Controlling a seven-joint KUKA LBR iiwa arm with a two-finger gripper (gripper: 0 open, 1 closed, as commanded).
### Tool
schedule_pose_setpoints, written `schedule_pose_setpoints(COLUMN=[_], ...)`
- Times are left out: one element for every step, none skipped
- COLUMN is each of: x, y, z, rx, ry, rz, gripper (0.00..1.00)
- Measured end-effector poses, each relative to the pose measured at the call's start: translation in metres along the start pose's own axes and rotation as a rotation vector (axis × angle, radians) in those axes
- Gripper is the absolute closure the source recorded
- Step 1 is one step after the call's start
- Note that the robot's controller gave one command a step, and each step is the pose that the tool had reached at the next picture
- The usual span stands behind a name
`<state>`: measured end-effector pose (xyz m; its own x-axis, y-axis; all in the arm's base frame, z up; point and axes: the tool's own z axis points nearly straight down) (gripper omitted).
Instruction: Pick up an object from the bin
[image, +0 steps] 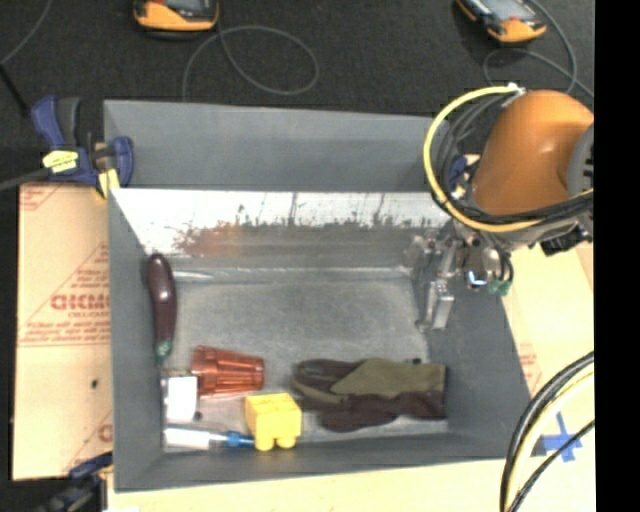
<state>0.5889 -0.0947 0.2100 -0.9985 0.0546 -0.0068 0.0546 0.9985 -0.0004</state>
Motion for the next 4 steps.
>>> schedule_pose_setpoints(x=[0.012, 0.044, 0.066, 0.071], y=[-0.008, 0.019, 0.032, 0.034], z=[0.050, 0.111, 0.136, 0.135], rx=[0.004, 0.001, 0.002, 0.003], ry=[-0.005, -0.005, -0.001, -0.003], rz=[-0.023, 0.054, 0.062, 0.018], gripper=[0.00, 0.00, 0.00, 0.00])
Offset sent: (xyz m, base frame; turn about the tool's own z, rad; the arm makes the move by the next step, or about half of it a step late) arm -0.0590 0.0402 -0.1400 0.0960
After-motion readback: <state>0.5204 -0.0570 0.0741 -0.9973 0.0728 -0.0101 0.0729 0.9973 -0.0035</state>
